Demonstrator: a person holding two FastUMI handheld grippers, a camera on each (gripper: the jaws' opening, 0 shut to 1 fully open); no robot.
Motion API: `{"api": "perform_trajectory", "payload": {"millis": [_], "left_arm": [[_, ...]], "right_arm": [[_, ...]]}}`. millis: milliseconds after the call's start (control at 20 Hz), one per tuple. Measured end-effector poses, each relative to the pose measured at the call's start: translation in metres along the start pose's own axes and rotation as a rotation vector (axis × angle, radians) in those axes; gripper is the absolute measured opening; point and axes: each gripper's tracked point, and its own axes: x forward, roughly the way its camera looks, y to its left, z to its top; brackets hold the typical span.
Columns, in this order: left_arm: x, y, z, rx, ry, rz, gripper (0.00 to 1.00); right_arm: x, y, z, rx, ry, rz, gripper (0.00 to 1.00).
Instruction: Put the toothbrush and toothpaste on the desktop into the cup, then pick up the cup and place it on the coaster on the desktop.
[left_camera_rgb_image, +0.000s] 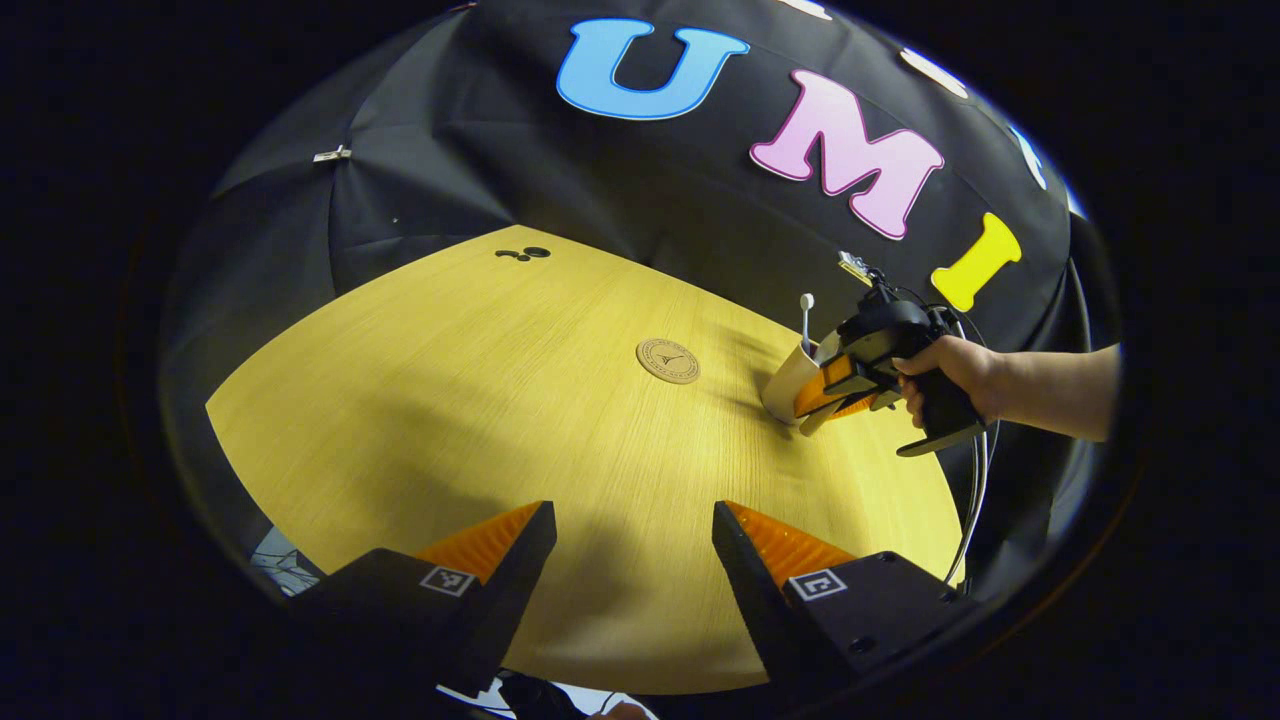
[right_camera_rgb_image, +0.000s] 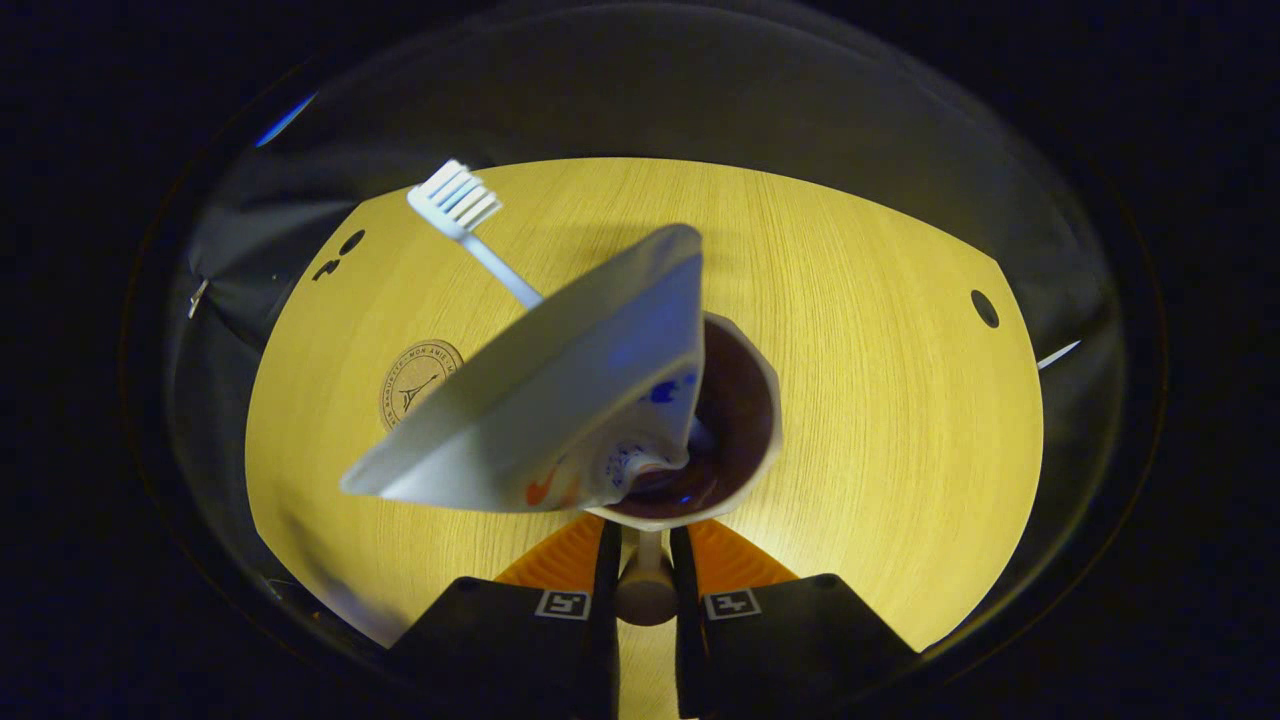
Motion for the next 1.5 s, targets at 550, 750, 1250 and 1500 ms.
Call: {"api": "perform_trajectory", "payload": {"millis": [550, 750, 1250, 1500], "left_arm": [[0.003, 0.008, 0.000, -0.012, 0.000, -0.004, 0.98], [0.002, 0.014, -0.003, -0.018, 0.002, 0.002, 0.98], [-0.009, 0.052, -0.013, -0.080, 0.010, 0.085, 0.98], [-0.016, 0.064, -0.021, -0.105, 0.017, 0.119, 0.98]], "right_arm": [[-0.008, 0.024, 0.021, -0.043, -0.080, 0.088, 0.23], [-0.014, 0.041, 0.027, -0.097, -0.092, 0.121, 0.23], [-0.016, 0.048, 0.033, -0.169, -0.033, 0.161, 0.23], [-0.016, 0.044, 0.036, -0.201, -0.036, 0.141, 0.23]]}}
